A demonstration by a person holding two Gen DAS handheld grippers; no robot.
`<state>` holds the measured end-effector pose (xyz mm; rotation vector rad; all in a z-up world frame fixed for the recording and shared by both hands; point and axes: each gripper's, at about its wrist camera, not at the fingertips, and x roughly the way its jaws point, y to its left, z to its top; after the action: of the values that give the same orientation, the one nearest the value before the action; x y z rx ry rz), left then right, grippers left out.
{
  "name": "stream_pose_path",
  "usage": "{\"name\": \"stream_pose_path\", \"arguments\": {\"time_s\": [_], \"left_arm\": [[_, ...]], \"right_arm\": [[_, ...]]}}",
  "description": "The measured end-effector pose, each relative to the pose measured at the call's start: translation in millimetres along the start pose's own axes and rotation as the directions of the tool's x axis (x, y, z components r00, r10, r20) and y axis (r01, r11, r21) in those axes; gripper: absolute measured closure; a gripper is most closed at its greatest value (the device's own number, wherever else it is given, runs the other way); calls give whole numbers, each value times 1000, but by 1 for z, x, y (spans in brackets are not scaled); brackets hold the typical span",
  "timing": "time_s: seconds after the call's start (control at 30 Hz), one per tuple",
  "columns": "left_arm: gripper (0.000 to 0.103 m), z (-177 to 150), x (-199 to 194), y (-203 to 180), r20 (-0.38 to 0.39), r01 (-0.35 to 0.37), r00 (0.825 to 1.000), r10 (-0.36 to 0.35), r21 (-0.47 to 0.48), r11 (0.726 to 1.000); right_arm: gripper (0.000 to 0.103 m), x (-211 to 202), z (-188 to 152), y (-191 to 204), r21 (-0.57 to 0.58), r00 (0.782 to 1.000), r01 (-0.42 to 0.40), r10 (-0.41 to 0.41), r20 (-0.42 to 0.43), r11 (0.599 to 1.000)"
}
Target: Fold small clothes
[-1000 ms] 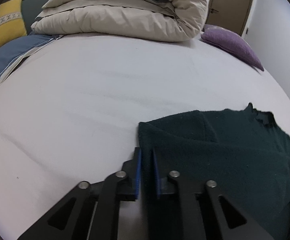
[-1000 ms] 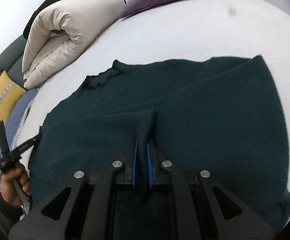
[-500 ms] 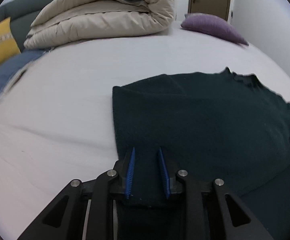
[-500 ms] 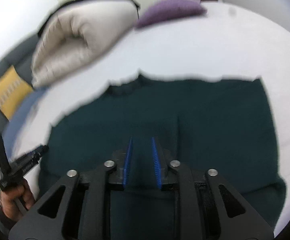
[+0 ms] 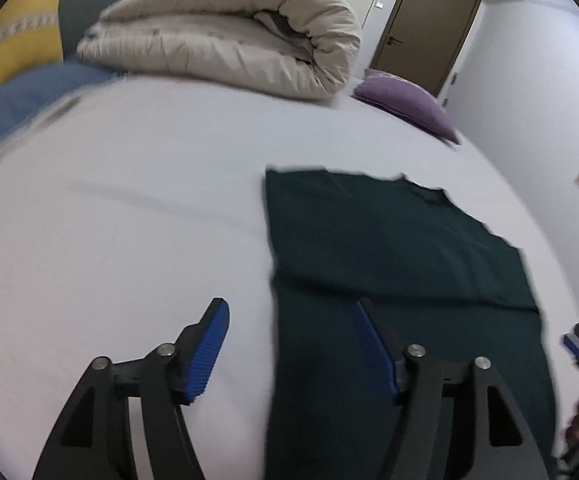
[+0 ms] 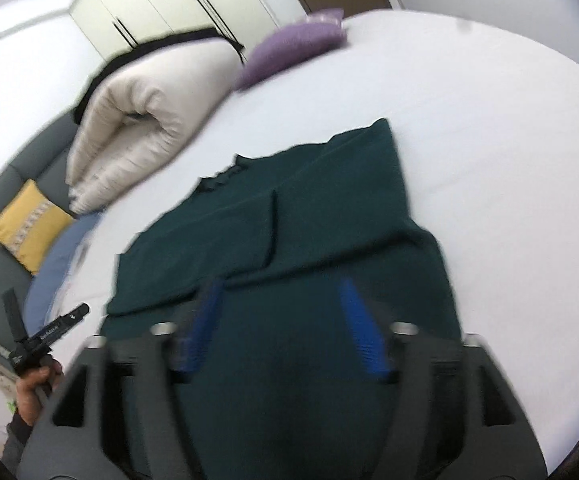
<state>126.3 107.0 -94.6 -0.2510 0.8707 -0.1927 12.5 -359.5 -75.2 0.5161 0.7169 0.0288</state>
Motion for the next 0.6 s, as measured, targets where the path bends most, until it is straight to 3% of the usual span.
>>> {"name": "stream_pose_path", "arguments": {"time_s": [0.17, 0.37, 0.6], "left_arm": [[35, -61, -48, 20, -87, 123, 987, -131, -95, 988], [35, -125, -73, 32, -201, 140, 966, -166, -134, 981], [37, -164, -73, 45, -268, 231, 919, -289, -226, 946]], "right_arm": [[35, -74, -55, -15, -2, 999, -37, 37, -30, 999], [35, -136, -124, -50, 81, 994, -74, 80, -76, 994], [35, -167, -163, -98, 220, 989, -96, 118, -85, 971]]}}
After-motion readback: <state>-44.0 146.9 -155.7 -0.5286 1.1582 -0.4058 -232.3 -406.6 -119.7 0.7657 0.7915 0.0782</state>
